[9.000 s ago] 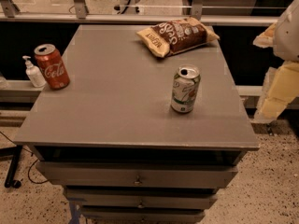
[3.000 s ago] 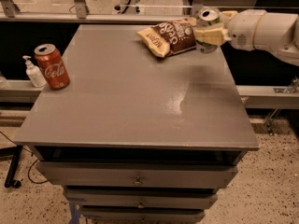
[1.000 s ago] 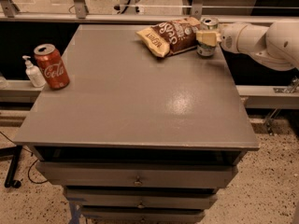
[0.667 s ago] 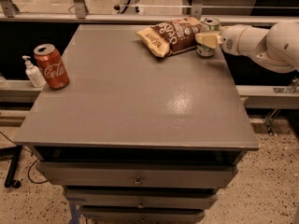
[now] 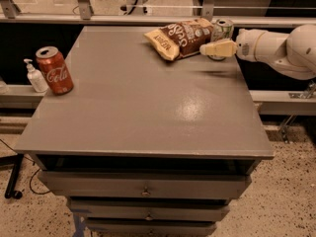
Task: Move 7up can near brown chip bag
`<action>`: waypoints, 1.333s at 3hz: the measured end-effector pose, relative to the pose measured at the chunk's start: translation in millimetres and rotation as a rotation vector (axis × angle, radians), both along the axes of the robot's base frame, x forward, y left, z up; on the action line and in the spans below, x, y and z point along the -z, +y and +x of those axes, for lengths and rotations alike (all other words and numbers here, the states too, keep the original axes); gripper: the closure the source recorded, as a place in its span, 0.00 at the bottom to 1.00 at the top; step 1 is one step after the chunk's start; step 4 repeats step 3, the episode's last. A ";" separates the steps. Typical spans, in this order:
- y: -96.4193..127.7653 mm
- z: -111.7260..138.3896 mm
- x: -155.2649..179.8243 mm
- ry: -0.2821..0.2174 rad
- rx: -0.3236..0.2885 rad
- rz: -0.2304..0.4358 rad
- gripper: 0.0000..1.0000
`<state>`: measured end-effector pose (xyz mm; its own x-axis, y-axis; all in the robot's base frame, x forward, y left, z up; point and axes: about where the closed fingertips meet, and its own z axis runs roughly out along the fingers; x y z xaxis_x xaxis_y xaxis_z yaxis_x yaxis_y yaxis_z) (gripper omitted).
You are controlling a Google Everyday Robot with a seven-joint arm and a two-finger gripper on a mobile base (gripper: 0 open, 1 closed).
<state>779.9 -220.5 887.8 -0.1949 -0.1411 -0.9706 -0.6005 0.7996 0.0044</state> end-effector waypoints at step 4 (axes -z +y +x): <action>-53.5 -140.1 -69.4 -0.176 -0.114 -0.119 0.00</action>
Offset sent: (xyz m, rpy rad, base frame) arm -0.1537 -0.0713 0.0842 -0.1990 -0.1890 0.0909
